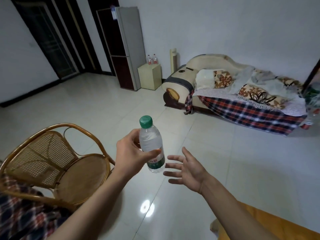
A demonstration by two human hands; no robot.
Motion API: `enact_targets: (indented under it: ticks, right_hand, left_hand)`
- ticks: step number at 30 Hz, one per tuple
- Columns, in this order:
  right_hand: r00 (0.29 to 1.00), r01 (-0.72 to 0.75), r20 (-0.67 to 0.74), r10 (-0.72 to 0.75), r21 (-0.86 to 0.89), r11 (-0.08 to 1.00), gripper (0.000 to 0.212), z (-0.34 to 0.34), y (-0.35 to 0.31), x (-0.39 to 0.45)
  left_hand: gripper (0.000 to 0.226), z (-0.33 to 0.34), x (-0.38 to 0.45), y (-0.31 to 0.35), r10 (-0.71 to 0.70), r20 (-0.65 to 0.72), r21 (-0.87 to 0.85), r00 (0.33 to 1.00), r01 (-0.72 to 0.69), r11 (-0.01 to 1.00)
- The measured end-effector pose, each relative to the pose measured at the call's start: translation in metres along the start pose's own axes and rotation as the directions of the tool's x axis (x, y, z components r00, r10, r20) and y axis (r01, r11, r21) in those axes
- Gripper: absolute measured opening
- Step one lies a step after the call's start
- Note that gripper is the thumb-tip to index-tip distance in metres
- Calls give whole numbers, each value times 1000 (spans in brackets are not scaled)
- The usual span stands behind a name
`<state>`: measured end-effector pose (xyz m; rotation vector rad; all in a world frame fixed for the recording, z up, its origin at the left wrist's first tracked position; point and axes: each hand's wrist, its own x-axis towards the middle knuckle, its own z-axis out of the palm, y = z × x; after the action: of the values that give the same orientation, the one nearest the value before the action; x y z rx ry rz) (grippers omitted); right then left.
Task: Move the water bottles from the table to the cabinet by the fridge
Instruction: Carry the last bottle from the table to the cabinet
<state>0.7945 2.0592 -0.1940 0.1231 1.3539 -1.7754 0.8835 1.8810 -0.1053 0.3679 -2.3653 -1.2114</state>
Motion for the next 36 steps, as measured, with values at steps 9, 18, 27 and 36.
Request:
enact_targets:
  ticks: [9, 18, 27, 36]
  right_hand:
    - [996, 35, -76, -46, -136, 990, 63, -14, -51, 31]
    - [985, 72, -144, -89, -120, 990, 64, 20, -97, 91]
    - [978, 77, -182, -102, -137, 988, 62, 102, -138, 182]
    - [982, 33, -177, -60, -154, 988, 62, 131, -184, 275]
  left_hand:
    - [60, 28, 63, 2, 11, 1, -65, 1000, -11, 998]
    - [54, 18, 148, -35, 75, 0, -175, 997, -74, 982]
    - [54, -37, 252, -99, 135, 1, -217, 991, -132, 967]
    - [56, -47, 347, -149, 117, 15, -201, 993, -112, 973]
